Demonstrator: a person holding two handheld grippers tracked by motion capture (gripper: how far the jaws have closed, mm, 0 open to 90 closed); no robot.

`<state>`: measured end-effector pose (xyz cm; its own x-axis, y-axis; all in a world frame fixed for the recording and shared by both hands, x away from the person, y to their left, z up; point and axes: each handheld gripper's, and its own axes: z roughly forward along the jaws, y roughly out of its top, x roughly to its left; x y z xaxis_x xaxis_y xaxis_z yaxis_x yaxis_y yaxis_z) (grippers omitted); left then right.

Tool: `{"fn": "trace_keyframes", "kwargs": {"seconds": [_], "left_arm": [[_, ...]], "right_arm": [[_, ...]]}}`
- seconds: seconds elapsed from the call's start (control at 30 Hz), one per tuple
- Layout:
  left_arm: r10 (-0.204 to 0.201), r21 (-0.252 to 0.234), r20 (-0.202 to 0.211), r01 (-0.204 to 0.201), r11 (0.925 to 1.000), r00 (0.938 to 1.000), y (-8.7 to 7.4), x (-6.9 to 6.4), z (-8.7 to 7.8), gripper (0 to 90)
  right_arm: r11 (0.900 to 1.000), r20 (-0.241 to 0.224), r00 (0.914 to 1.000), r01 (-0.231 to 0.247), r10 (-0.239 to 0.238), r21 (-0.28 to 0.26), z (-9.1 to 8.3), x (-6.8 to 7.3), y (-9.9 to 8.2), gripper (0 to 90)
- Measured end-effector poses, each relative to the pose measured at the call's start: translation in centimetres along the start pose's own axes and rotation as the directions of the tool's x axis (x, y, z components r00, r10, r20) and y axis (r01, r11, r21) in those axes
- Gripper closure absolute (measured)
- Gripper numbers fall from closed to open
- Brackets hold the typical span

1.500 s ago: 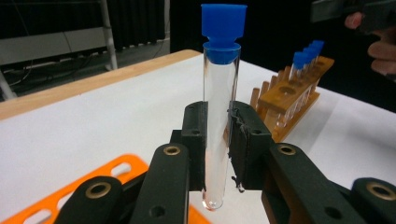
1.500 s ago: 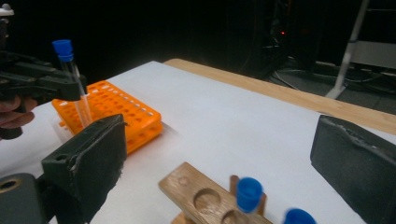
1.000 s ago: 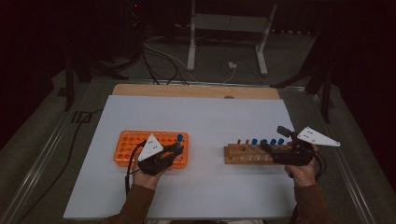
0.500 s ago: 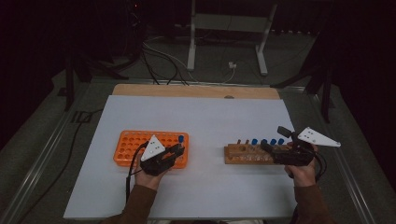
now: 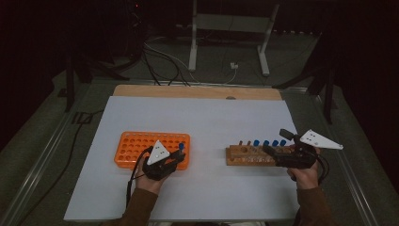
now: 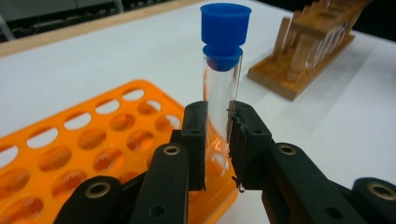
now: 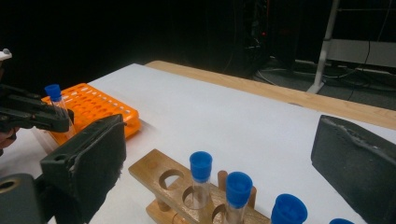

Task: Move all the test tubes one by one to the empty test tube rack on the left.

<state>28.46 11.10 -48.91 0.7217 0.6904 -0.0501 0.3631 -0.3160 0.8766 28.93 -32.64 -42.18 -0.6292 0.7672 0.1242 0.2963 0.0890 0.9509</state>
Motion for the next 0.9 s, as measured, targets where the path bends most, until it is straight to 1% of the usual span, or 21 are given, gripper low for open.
{"fn": "trace_keyframes", "kwargs": {"seconds": [0.2, 0.33, 0.5, 0.6, 0.73, 0.9], "left_arm": [[0.008, 0.015, -0.001, -0.008, 0.9999, 1.0, -0.02, -0.13, 0.12, 77.7], [0.017, 0.028, -0.009, -0.017, 0.9995, 0.9998, 0.0, -0.37, 0.23, 77.7], [0.042, 0.053, -0.024, -0.041, 0.9978, 0.9988, -0.04, -0.73, 0.51, 77.7], [0.05, 0.064, -0.028, -0.048, 0.9968, 0.9984, -0.09, -0.8, 0.64, 77.6], [0.044, 0.073, -0.025, -0.042, 0.9965, 0.9987, -0.25, -0.71, 0.77, 77.6], [0.036, 0.072, -0.023, -0.034, 0.9969, 0.9991, -0.36, -0.61, 0.77, 77.6]], "right_arm": [[1.0, 0.001, 1.0, 0.003, -0.003, -0.004, -0.16, -0.03, 0.01, 3.4], [1.0, 0.002, 1.0, 0.001, -0.001, -0.006, -0.28, -0.07, -0.02, 3.5], [1.0, 0.005, 1.0, 0.0, 0.0, -0.008, -0.41, -0.13, -0.04, 3.5], [1.0, 0.005, 1.0, 0.0, 0.0, -0.008, -0.45, -0.13, -0.06, 3.6], [0.9999, 0.005, 1.0, -0.003, 0.003, -0.01, -0.53, -0.18, -0.09, 3.6], [0.9999, 0.008, 0.9999, -0.007, 0.007, -0.013, -0.69, -0.32, -0.14, 3.6]]}}
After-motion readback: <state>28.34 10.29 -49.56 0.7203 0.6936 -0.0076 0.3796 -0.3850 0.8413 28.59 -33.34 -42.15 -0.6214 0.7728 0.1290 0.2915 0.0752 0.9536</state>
